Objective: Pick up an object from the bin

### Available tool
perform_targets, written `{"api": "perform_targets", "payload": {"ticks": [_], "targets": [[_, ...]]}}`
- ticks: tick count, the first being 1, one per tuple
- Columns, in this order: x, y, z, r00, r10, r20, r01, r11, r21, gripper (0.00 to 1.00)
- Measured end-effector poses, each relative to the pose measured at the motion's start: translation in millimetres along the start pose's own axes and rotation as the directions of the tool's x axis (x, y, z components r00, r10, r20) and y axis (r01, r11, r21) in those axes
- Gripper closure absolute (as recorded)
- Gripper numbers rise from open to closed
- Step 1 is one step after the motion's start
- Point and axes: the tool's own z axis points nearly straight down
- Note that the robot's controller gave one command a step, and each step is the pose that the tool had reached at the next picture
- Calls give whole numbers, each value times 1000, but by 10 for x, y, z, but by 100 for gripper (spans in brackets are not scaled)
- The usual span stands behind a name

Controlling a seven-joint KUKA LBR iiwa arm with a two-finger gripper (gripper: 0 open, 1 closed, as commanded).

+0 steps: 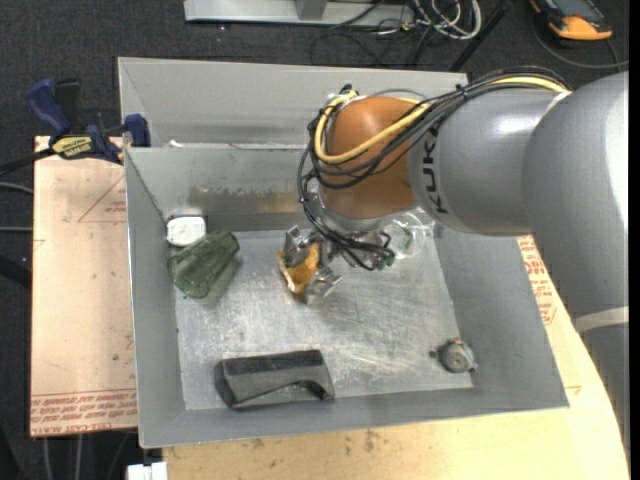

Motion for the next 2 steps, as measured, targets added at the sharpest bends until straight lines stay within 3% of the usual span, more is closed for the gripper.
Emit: {"api": "perform_targets", "payload": {"ticks": [1, 2], "targets": [[-14, -229, 12, 992, -128, 4, 128, 992, -17, 100], [-195, -79, -1310, 972, -235, -15, 234, 972, -19, 100]]}}
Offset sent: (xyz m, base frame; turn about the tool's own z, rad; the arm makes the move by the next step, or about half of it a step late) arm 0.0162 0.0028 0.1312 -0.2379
